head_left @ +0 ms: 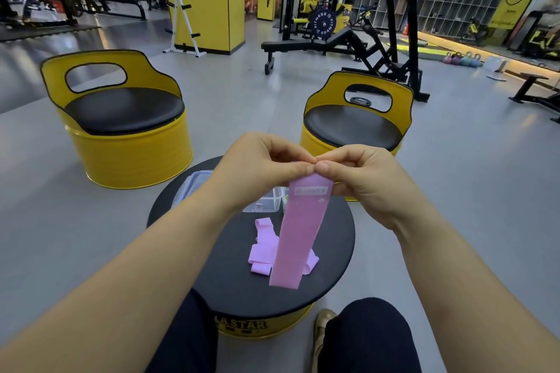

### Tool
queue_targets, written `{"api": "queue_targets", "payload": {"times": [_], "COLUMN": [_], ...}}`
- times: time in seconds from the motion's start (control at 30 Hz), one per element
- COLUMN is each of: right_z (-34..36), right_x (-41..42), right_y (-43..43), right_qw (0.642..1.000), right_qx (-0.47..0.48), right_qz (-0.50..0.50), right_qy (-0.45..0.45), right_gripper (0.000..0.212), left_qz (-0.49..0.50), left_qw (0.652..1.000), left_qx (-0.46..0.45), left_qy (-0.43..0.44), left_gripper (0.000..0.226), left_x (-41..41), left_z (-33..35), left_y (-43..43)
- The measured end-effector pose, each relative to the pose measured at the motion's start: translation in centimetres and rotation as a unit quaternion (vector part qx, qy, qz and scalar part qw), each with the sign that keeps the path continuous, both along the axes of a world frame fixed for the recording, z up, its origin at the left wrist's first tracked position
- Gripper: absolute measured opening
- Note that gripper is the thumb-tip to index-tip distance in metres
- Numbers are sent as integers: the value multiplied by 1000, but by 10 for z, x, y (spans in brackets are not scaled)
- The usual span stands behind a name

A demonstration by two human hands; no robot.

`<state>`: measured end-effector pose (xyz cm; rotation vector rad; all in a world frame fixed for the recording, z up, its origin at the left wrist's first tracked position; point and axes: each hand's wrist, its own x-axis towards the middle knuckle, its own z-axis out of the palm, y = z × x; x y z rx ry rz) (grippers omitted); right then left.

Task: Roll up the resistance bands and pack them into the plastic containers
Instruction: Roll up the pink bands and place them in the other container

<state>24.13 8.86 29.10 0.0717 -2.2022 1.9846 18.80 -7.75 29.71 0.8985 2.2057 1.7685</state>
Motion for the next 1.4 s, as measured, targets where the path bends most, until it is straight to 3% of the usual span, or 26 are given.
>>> {"api": "queue_targets", "payload": {"times": [0.2, 0.5, 1.17, 1.4], "right_z": [1, 0, -13, -20], "right_x": [-1, 0, -1, 0], "right_y": [-3, -5, -6, -10], "right_qw": [1000, 999, 997, 998], "right_qx": [4, 46, 44, -17], "right_qz": [4, -20, -53, -58], "right_qy": [-11, 9, 35, 2], "right_gripper": [11, 6, 9, 37], "left_qz": [-2, 18, 43, 56], "left_qw": [999, 994, 996, 996], "left_qx": [18, 28, 58, 66], "left_qy": [-42, -106, -52, -23], "left_gripper": [17, 8, 12, 15], "left_x": [0, -5, -1, -1], "left_z": [0, -10, -20, -26], "left_y": [-3, -2, 0, 2]}}
